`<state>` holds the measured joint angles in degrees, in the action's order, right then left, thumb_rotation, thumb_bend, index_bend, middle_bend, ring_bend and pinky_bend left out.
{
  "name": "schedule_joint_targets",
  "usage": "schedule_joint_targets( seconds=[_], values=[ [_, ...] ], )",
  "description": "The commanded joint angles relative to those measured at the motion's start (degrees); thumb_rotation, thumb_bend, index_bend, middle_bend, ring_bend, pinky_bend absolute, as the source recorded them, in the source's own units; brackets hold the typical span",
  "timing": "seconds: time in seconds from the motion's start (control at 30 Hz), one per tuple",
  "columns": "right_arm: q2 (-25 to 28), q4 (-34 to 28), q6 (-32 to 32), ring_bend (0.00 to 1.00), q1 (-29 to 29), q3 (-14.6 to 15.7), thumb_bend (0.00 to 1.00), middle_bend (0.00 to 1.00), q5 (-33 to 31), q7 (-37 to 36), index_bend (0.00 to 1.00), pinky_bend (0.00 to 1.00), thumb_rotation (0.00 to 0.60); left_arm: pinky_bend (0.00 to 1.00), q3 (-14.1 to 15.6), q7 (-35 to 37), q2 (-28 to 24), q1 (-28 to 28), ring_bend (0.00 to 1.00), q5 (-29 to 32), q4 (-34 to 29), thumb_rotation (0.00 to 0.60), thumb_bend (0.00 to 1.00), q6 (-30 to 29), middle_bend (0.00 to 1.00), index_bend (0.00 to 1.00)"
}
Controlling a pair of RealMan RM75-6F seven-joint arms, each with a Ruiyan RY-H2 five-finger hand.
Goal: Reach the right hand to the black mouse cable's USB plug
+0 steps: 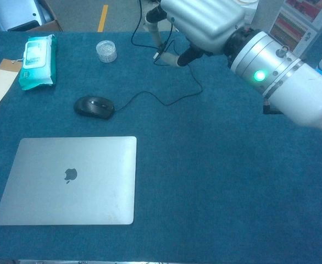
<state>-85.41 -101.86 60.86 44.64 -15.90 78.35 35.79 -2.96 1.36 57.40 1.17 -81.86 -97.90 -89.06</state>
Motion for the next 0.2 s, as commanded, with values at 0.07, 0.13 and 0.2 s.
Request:
schedule_joint_targets(
  seconds=[0.07, 0.13, 0.2],
  values=[
    [0.12, 0.07, 0.39, 0.0, 0.17, 0.41, 0.26, 0.09, -0.37, 0.35, 0.57, 0.0, 0.6, 0.04, 0.04, -0.02, -0.1, 0.01, 0.1, -0.01, 0.03, 0.6, 0.39, 0.09, 0.17, 0.21],
    [0.19, 0.07, 0.59, 0.0, 0.22, 0.53, 0.26, 0.09, -0.54, 0.26, 0.57, 0.0, 0.6, 0.04, 0.07, 0.0, -0.13, 0.03, 0.1, -0.04, 0.05, 0.6, 0.39, 0.12, 0.17, 0.21],
    [0.23, 0.07, 0.81, 0.0, 0.31, 0.72, 0.26, 0.09, -0.55, 0.18, 0.57, 0.0, 0.6, 0.04, 0.07, -0.02, -0.07, 0.06, 0.1, -0.04, 0.04, 0.6, 0.39, 0.08, 0.17, 0.21]
  ],
)
